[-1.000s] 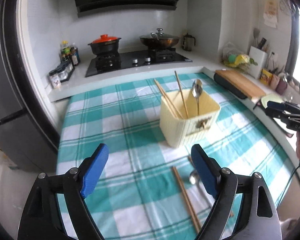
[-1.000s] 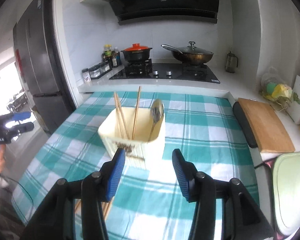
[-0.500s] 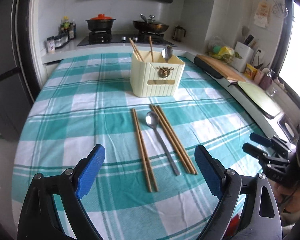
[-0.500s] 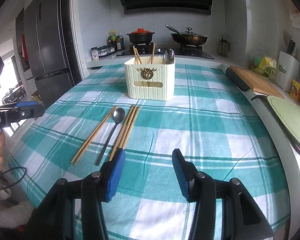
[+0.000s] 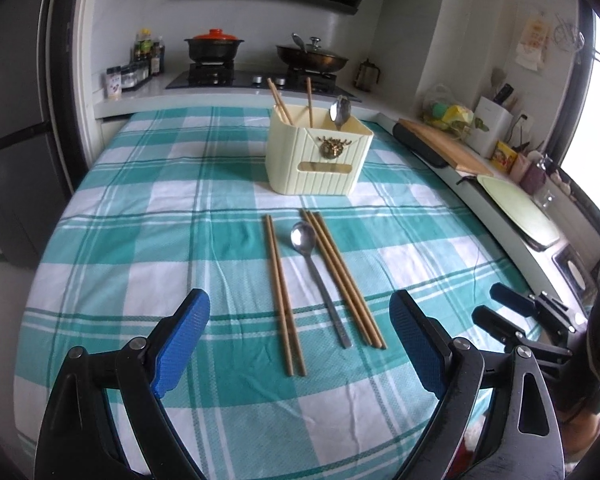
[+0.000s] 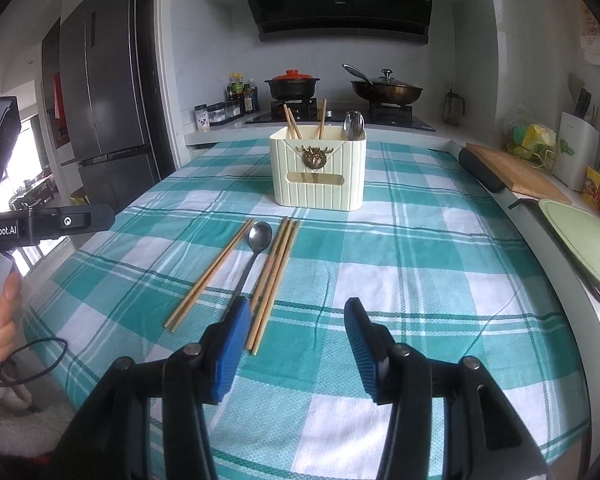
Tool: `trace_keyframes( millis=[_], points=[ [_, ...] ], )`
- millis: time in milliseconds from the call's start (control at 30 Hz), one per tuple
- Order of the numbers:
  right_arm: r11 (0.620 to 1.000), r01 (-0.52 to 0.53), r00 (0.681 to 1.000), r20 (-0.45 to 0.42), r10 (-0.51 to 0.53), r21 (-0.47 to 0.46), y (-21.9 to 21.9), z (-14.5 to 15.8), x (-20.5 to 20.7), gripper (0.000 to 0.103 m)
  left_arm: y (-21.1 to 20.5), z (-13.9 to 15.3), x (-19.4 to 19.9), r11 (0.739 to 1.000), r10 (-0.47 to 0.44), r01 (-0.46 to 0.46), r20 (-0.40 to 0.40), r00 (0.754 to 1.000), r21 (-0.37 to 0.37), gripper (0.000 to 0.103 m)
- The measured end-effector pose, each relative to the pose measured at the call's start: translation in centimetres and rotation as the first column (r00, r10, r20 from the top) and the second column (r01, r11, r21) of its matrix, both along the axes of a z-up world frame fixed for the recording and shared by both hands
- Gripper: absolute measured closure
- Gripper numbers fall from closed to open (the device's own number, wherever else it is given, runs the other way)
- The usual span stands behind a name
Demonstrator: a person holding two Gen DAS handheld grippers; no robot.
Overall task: Organize utensils
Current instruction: 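Move both open tools back over the row of utensils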
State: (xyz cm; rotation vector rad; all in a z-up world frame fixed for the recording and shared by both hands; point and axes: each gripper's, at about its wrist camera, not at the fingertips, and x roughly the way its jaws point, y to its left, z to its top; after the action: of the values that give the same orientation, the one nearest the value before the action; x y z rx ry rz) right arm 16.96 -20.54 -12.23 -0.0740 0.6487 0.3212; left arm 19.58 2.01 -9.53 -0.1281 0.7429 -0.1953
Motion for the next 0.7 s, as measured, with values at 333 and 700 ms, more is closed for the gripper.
trace_keyframes(
  millis=[333,700],
  points=[
    [1.0,-0.004,1.0,0.008,0.004,-0.012,0.5,0.1,-0.3,0.053,0.6,-0.6,0.0,1.0,0.026,-0.026,-0.008,1.0,-0.004,0.011],
    [0.999,-0.015,0.999,0.029,0.016,-0.033,1.3,0.5,-0.8,0.053,1.2,-0.6,-0.1,0.999,0.043,-0.043,-0.006,0.999,-0.007,0.01]
  ],
)
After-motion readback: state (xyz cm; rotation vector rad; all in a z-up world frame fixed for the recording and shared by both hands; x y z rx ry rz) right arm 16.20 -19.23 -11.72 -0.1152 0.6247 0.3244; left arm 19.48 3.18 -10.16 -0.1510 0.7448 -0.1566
